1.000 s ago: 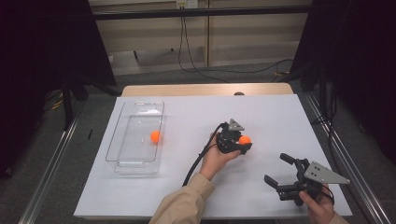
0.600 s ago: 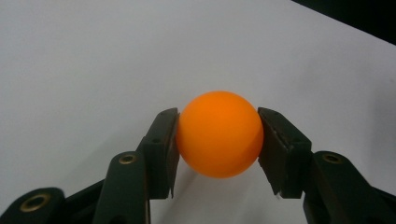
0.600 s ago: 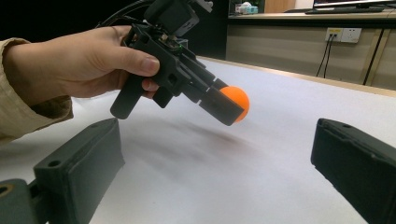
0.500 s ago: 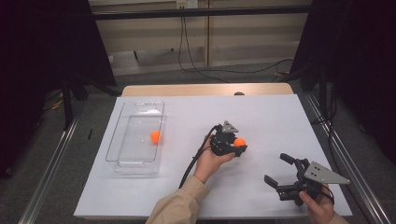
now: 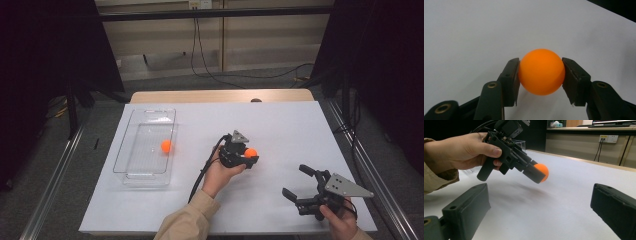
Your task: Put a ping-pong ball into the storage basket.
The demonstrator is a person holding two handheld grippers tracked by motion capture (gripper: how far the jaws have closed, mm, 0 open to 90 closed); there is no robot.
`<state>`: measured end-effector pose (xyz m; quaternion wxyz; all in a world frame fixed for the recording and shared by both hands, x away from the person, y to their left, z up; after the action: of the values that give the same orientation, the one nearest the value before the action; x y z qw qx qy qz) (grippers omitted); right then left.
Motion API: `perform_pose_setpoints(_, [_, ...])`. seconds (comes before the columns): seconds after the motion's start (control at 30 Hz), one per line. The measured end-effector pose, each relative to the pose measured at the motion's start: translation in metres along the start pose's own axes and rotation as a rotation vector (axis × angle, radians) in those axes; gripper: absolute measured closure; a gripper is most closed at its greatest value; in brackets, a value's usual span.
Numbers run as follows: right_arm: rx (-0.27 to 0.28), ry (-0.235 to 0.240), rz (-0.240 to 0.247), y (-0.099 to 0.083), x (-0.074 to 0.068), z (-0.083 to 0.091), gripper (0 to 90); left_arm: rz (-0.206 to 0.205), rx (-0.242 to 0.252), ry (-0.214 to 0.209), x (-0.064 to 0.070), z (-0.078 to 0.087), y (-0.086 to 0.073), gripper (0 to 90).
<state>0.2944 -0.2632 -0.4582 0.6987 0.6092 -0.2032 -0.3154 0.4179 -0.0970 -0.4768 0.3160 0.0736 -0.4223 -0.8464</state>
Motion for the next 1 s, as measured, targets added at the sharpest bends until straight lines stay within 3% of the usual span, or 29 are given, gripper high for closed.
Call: perform_pose_setpoints(1.0, [-0.003, -0.007, -0.006, -0.001, 0.000, 0.001, 1.8, 0.024, -0.015, 0.008, -0.005, 0.014, -0.011, 50.8])
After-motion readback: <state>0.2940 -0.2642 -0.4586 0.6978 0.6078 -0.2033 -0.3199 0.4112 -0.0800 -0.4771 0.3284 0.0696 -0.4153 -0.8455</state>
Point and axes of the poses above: each handheld gripper's, and its own axes: z roughly backward along the jaws, y roughly out of its top, x roughly to its right, the point moved 7 cm from there along -z, roughly forward along the jaws, and after that the axes turned 5 degrees about y, right-handed, at the moved point
